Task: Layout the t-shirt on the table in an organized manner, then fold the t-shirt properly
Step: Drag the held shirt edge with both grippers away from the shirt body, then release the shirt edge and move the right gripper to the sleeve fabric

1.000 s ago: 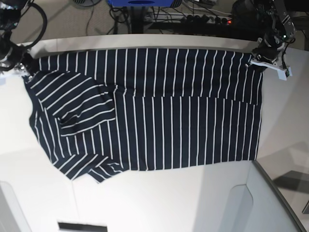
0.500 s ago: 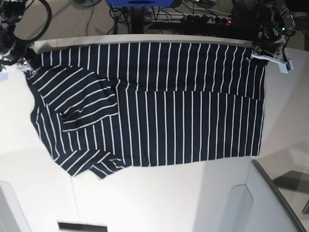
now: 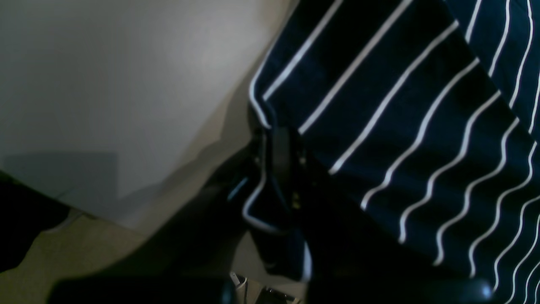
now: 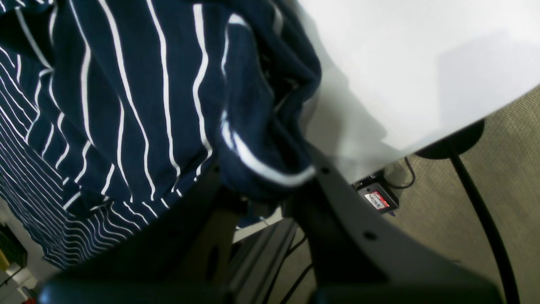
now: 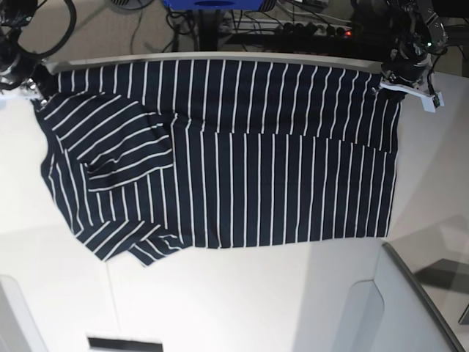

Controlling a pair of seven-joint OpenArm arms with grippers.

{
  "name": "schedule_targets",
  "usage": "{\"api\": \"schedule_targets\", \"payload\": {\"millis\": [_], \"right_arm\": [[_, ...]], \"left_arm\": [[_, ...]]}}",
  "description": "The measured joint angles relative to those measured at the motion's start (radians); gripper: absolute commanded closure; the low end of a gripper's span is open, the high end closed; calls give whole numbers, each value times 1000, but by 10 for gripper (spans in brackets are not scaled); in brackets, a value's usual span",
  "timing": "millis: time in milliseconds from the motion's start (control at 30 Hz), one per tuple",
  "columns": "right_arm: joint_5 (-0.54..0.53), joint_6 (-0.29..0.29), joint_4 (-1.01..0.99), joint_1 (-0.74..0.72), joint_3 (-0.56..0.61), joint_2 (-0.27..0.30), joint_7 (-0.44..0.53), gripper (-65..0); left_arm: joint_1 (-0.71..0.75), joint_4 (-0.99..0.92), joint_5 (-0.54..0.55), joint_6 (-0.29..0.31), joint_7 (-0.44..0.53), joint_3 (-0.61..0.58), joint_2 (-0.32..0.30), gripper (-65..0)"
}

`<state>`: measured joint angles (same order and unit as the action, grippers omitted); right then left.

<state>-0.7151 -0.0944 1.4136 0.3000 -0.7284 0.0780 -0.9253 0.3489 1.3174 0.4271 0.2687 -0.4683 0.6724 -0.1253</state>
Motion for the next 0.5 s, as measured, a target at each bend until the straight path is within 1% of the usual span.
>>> {"api": "schedule_targets", "payload": {"millis": [333, 367, 433, 467, 500], "right_arm": [[0, 0, 0, 5, -1, -1, -1, -9], [0, 0, 0, 5, -1, -1, -1, -27], [-3, 0, 0, 5, -1, -1, -1, -102], [-3, 0, 0, 5, -1, -1, -1, -150], [-2, 1, 0, 5, -1, -1, 0, -198]], "left_arm": [[19, 4, 0, 0, 0, 0, 0, 0], [23, 6, 0, 0, 0, 0, 0, 0], [25, 6, 0, 0, 0, 0, 0, 0], [25, 6, 0, 0, 0, 2, 0, -58], [24, 6, 0, -1, 0, 2, 0, -135]]}}
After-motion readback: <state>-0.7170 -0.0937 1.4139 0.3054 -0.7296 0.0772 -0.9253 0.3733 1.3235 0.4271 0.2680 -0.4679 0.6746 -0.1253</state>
